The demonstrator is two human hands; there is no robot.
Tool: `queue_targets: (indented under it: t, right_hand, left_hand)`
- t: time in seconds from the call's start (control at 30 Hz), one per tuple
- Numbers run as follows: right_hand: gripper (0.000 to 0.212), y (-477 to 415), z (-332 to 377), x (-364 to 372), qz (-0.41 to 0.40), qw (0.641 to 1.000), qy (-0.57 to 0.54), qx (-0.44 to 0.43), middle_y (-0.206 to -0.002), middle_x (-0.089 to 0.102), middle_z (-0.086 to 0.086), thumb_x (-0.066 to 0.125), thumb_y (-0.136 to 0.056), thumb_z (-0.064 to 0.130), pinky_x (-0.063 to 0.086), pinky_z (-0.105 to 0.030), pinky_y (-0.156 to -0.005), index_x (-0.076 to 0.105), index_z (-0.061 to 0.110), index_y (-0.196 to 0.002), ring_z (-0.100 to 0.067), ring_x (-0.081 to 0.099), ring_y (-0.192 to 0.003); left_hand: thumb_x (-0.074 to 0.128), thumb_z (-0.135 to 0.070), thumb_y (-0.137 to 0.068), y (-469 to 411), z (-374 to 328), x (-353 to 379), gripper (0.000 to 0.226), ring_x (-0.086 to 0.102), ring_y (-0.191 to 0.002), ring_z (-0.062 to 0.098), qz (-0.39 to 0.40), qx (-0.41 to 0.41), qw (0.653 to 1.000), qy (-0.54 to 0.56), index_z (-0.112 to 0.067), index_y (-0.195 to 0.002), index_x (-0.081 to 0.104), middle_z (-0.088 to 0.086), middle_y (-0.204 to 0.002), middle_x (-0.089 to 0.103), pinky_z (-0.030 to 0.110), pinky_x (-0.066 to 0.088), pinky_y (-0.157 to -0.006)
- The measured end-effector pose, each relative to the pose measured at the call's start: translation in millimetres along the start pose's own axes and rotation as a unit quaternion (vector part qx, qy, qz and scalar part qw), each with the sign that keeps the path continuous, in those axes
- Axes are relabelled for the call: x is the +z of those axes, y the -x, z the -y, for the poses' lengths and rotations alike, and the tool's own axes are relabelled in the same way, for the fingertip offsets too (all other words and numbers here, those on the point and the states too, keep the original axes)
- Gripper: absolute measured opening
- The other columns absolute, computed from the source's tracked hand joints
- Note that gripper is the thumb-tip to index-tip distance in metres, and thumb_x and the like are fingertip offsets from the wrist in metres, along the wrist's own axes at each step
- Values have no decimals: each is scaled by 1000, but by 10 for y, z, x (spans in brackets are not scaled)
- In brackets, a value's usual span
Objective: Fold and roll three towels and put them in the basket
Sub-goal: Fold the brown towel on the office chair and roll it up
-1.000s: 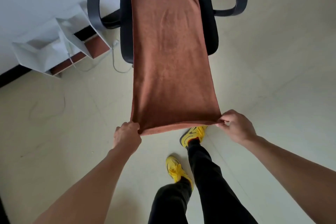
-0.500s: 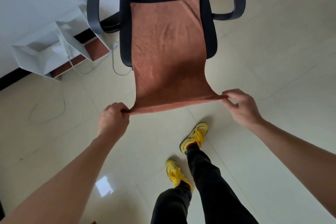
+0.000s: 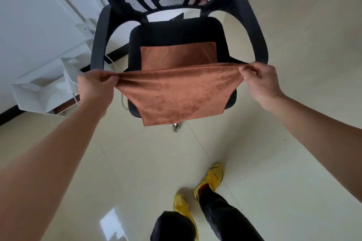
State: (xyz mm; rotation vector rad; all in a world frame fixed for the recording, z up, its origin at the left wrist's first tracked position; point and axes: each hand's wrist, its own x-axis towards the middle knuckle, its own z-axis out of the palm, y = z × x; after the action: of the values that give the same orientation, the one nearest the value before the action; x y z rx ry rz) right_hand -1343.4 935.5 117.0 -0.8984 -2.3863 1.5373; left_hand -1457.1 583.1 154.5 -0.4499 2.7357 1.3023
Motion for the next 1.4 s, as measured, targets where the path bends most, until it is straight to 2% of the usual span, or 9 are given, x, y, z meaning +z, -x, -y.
queue_targets:
  t: [0.13,0.23,0.37,0.47,0.63,0.77,1.03,1.2,1.4]
  right_hand:
    - [12,-392,29,203,-6,999,-20,49,-68,59,3,64,-90,20,43,-16,-59,68,9,-87,-5,54,-60]
    - [9,-750,-6,396,-16,994,-25,109,-74,62,1,64,-90,16,46,-14,-55,70,10,-91,-10,56,-60]
    - [13,-1259,-152,661,-39,981,-25,189,-82,65,-4,66,-88,24,52,-33,-74,66,17,-77,-21,62,-74]
    - [31,-1606,-294,908,-51,972,-24,229,-74,57,-5,70,-84,36,50,-38,-71,65,6,-77,-21,54,-70]
    - [26,-2065,-544,1255,-63,963,10,261,-71,58,2,70,-85,40,53,-37,-75,62,20,-69,-20,59,-71]
    - [21,-2310,-704,1391,-62,964,60,252,-72,59,5,64,-90,38,45,-28,-70,66,19,-82,-16,58,-70]
    - [49,-2545,-862,1469,-67,955,173,232,-55,44,-2,67,-85,40,34,-26,-52,41,15,-52,-18,42,-50]
    - [40,-2407,-687,1437,-54,952,121,275,-72,60,-1,71,-79,50,57,-43,-71,53,20,-61,-26,64,-76]
    - [35,-1505,-922,1116,-29,946,43,320,-88,72,-14,71,-69,59,52,-44,-76,64,25,-70,-27,67,-77]
  left_hand:
    - [61,-5,-84,-448,-117,238,18,67,-83,29,27,-46,998,46,-20,-81,70,3,-76,66,38,58,-76]
    - [66,-10,-82,-873,-81,474,19,68,-80,28,45,-96,993,58,-23,-69,69,8,-77,68,40,58,-82]
    - [67,-6,-81,-1373,-30,833,17,59,-63,23,89,-133,982,96,-15,-67,65,10,-67,61,32,55,-66]
    - [63,0,-82,-1763,68,1144,17,55,-56,23,107,-163,973,120,-10,-68,60,11,-64,57,29,48,-55]
    - [59,-3,-85,-2335,328,1612,21,57,-59,20,140,-207,962,114,-15,-70,53,7,-70,56,30,51,-54]
    - [58,-6,-83,-2601,474,1848,17,53,-55,18,151,-216,960,95,-17,-72,54,6,-73,56,25,49,-47]
    - [74,-30,-52,-2897,657,2113,19,67,-65,28,89,-198,976,-13,-15,-53,62,11,-66,65,53,60,-68]
    - [77,-36,-53,-2676,523,2042,28,70,-70,35,70,-191,979,-21,-16,-57,58,11,-69,68,52,60,-66]
    - [79,-46,-61,-1799,686,1718,43,66,-88,26,60,-204,977,-9,-18,-91,65,5,-89,69,41,55,-85]
